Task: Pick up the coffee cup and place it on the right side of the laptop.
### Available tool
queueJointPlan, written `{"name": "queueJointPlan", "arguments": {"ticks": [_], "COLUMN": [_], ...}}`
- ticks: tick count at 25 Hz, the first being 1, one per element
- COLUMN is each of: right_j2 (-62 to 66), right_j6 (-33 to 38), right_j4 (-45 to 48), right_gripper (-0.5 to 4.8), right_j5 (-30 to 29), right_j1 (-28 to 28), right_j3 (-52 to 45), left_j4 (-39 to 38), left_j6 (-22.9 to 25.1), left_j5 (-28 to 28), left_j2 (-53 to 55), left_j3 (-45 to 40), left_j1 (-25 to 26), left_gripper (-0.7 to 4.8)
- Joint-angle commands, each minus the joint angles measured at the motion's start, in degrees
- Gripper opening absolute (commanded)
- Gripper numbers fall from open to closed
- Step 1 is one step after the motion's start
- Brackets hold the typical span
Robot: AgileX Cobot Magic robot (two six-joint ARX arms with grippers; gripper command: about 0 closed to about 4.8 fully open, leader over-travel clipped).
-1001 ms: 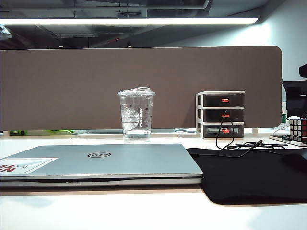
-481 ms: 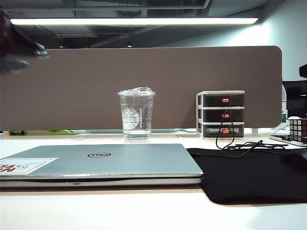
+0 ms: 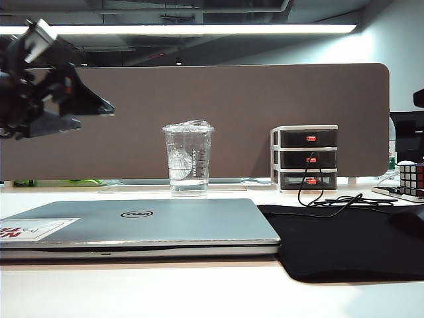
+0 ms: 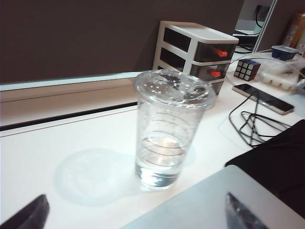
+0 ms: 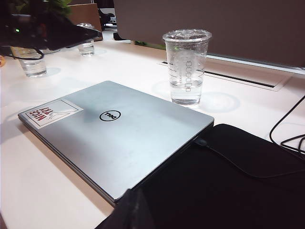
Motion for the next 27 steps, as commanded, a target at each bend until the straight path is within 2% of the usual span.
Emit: {"name": "queueJointPlan", "arguments": {"ticks": [1, 3, 4, 6, 8, 16, 19, 27], "right_j2": [-0.1, -0.1, -0.1, -0.1, -0.1, -0.1, -0.1, -0.1], "right_j6": [0.1, 0.1, 0.1, 0.1, 0.1, 0.1, 0.1, 0.1], "right_j4": [0.6, 0.6, 0.6, 0.6, 0.6, 0.6, 0.6, 0.6], "right_gripper": [-0.01, -0.01, -0.01, -0.01, -0.01, -0.01, -0.01, -0.01], "right_j5": [-0.1, 0.0, -0.1, 0.0, 0.0, 0.1, 0.1, 0.1], "right_j1": [0.0, 0.0, 0.1, 0.0, 0.0, 0.0, 0.0, 0.0], "right_j3": [-0.3, -0.3, -0.3, -0.3, -0.3, -0.3, -0.3, -0.3], "left_j4": [0.7, 1.6, 1.5, 4.7, 6.8, 7.1, 7.0, 5.9], "left_j6": [-0.4, 0.6, 3.0, 11.8, 12.0, 10.0, 10.0, 9.8], "left_j5": [-1.3, -4.5, -5.2, 0.6, 4.2, 9.5, 13.2, 16.3], "left_j2": [1.2, 1.2, 1.2, 2.8, 4.7, 13.6, 16.7, 26.2], "left_j3": [1.3, 1.4, 1.3, 1.4, 2.1, 9.4, 12.7, 21.7], "left_j1": [-0.2, -0.4, -0.6, -0.6, -0.6, -0.6, -0.6, -1.4], "left_gripper": [4.79, 4.79, 4.79, 4.79, 4.79, 4.79, 4.79, 4.79]}}
